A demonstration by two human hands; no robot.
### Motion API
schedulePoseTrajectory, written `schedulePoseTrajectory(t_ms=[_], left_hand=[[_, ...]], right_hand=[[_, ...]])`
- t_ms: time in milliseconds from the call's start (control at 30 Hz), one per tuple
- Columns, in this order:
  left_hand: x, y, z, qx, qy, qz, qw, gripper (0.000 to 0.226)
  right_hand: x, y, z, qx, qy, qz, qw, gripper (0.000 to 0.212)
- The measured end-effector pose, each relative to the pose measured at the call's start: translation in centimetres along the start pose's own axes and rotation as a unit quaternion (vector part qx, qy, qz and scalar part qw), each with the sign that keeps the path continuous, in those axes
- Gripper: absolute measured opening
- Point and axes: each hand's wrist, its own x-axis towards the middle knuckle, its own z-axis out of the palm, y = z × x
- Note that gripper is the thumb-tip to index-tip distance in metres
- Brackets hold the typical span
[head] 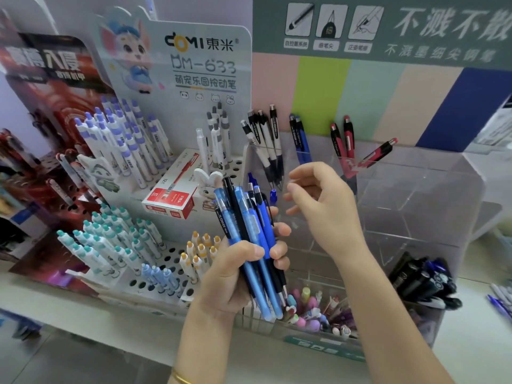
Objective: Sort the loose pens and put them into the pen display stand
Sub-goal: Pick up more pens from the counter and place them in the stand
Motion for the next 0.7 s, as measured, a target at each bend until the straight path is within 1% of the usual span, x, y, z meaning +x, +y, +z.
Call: schedulePoseTrajectory(t_ms=[133, 233, 267, 333, 433, 567, 700], left_hand=[[0.4, -0.4, 0.4, 0.025, 0.012, -0.006, 1.0, 0.058], [0.5, -0.7, 0.9, 0.097, 0.023, -0.01, 0.995, 0.054], [0.5, -0.9, 1.1, 0.115, 0.029, -0.014, 0.993, 0.054], [0.7, -1.2, 1.5, 0.132, 0.043, -0.028, 0.99, 0.055], [0.9, -1.5, 2.0, 0.157, 0.069, -0.05, 0.984, 0.056], [1.0, -1.9, 2.7, 0.214, 0.076, -0.063, 0.972, 0.048], [1.2, -2.7, 3.1, 0.24, 0.085, -0.064, 0.965, 0.035]], right_hand=[[-0.7, -0.4, -0.7, 0.02, -0.016, 0.025, 0.999, 0.014], [-1.5, -0.7, -1.3, 0.071, -0.098, 0.062, 0.991, 0.012], [-1.6, -0.6, -1.5, 0.055, -0.115, 0.057, 0.99, 0.016], [-1.8, -0.1, -1.9, 0.016, -0.123, 0.045, 0.991, 0.024], [-1.9, 0.2, -2.7, 0.021, -0.131, 0.047, 0.99, 0.032], [-2.2, 0.1, -4.2, 0.029, -0.173, 0.085, 0.981, 0.035], [-2.2, -0.1, -5.6, 0.034, -0.19, 0.101, 0.976, 0.027]])
